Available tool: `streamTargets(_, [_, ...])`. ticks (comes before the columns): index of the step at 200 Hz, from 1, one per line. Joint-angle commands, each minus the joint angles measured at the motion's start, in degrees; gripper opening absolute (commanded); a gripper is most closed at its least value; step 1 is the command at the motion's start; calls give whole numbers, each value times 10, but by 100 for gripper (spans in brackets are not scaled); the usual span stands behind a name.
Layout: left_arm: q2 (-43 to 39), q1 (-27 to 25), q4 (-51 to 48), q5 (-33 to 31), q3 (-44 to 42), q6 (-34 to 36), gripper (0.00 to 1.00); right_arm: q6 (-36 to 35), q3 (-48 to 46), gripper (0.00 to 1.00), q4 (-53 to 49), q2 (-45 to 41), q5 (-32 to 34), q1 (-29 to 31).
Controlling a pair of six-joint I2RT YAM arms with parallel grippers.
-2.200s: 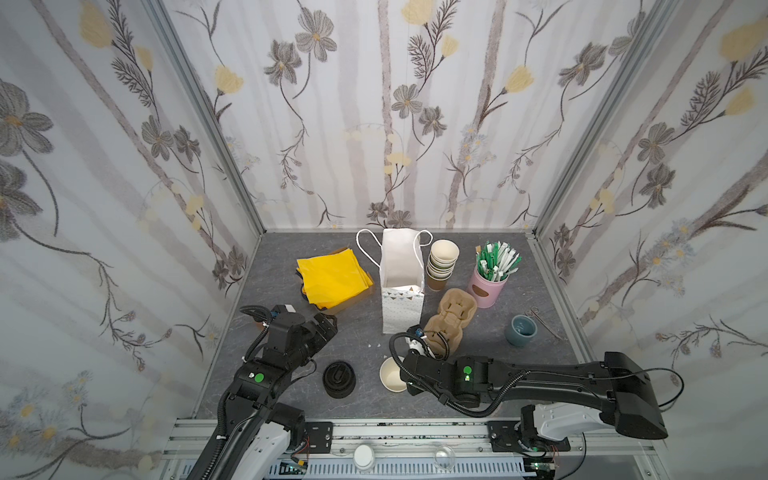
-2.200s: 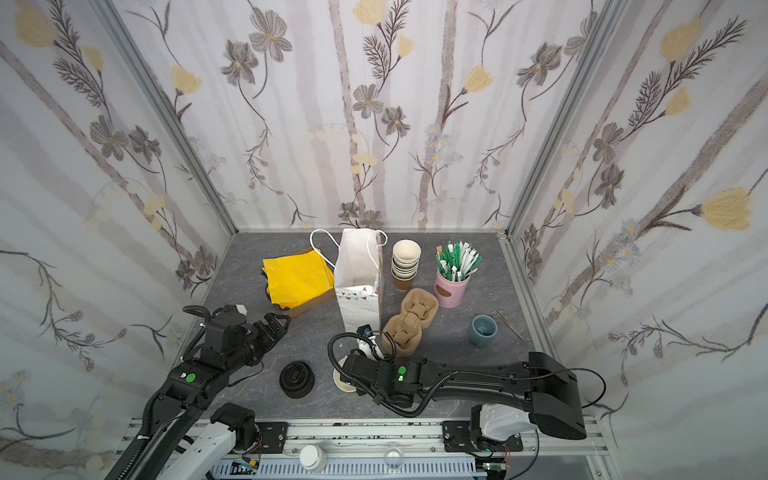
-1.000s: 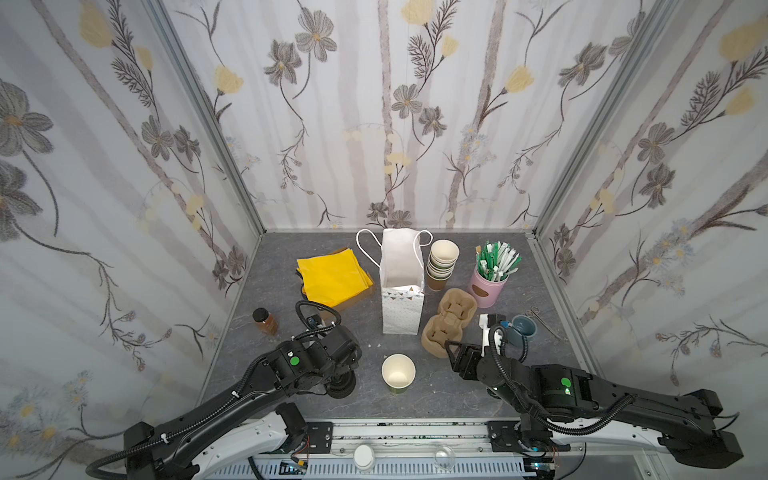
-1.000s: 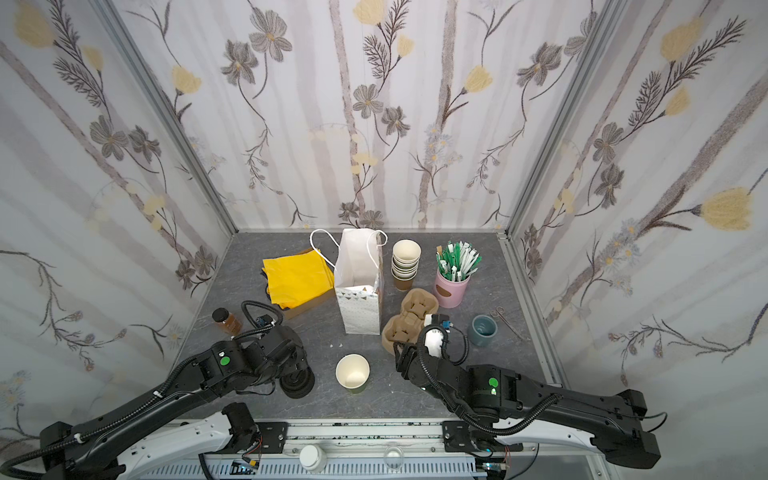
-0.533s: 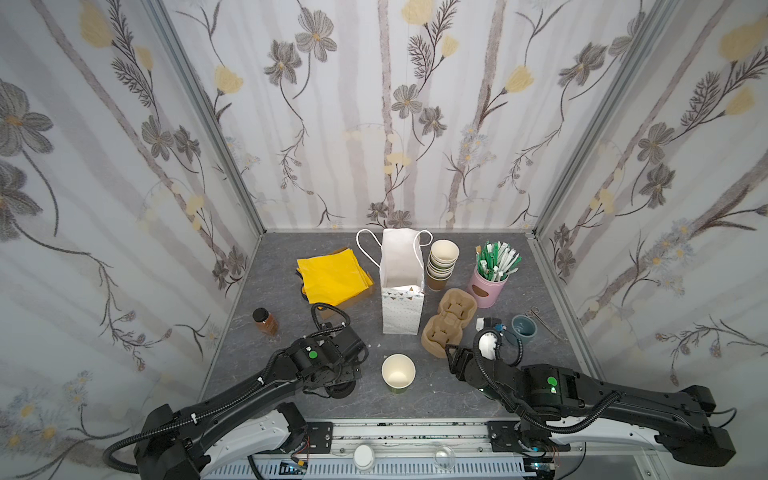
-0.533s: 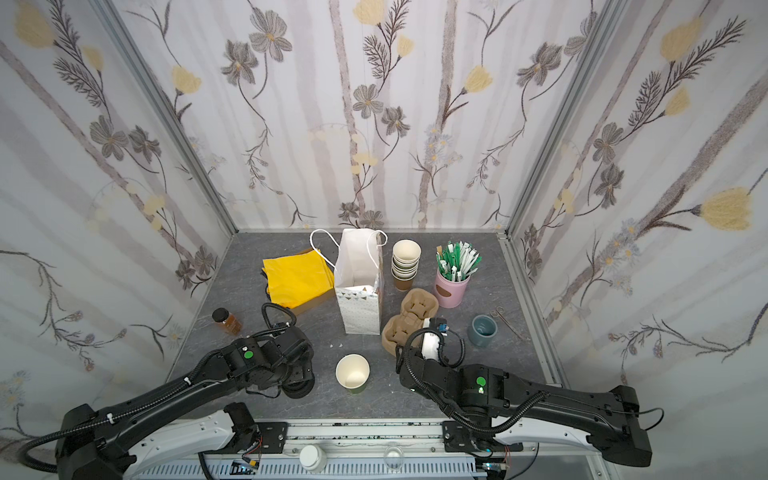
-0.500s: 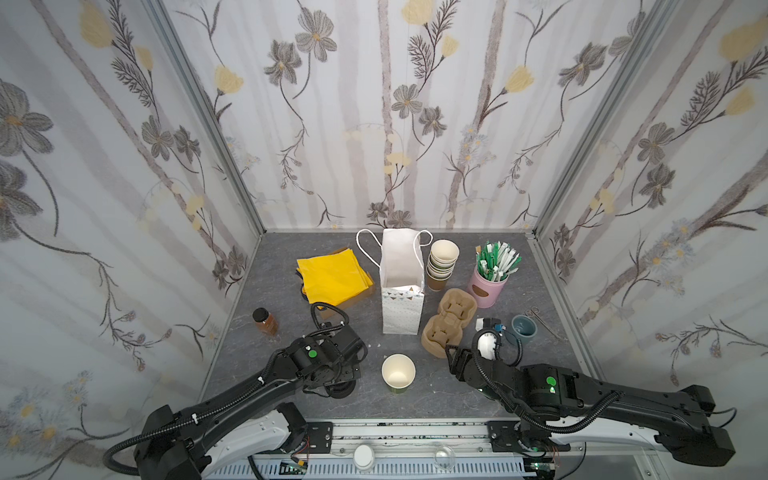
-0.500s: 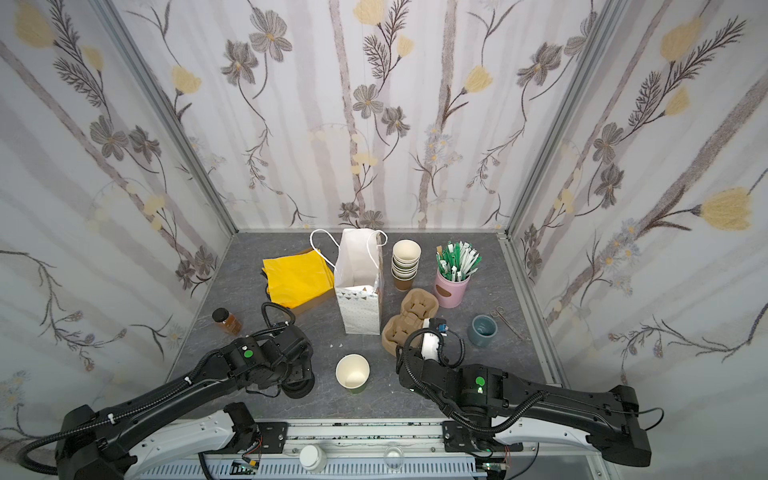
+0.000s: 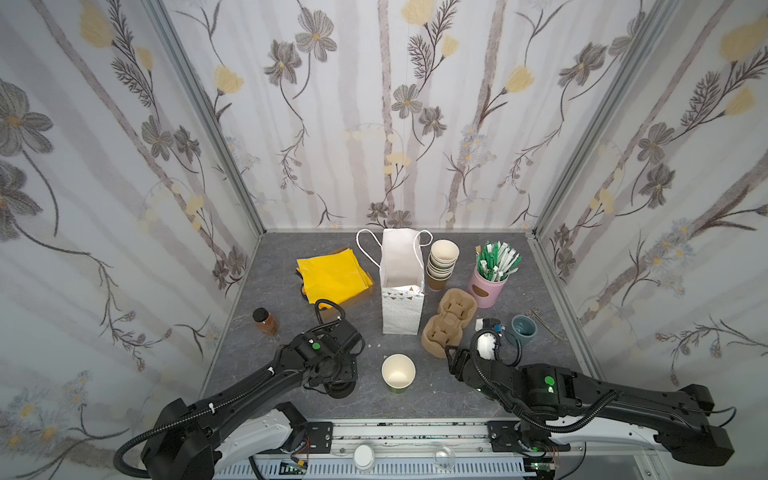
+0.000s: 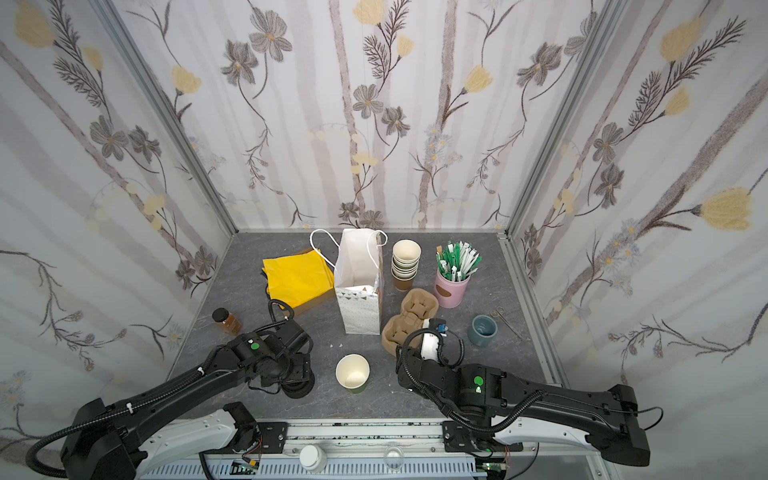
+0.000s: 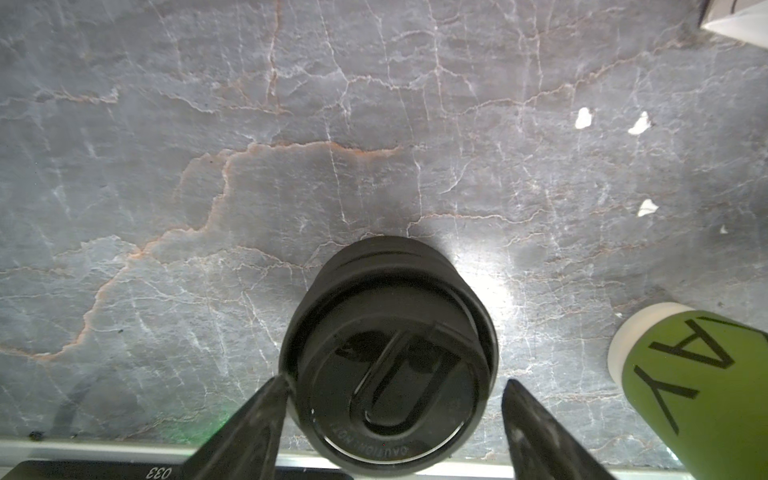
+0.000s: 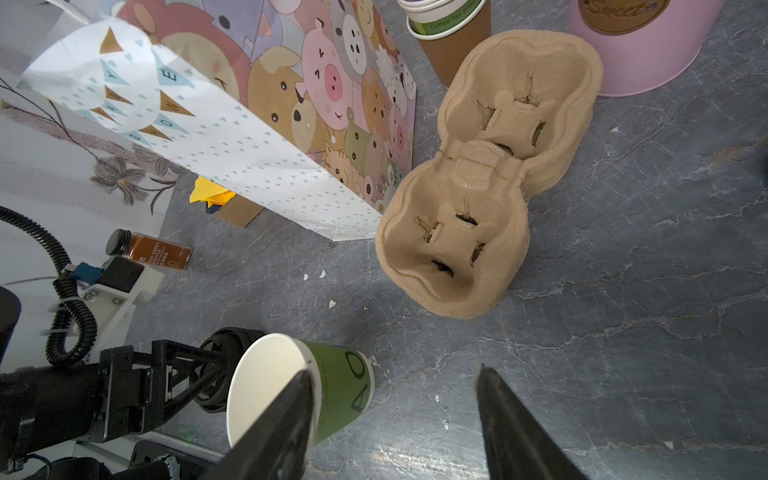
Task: Pack the takeout coffee
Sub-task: 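Lower the left gripper onto the black lid and grasp it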
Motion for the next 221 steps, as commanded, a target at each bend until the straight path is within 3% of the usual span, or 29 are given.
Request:
streamTargets(1, [0,2,6,1,-1,12,80,11,4,64,-2,1,4,1])
streamTargets(221, [20,2,9,7,-3,18,71,11,3,64,-2,-6,2,0])
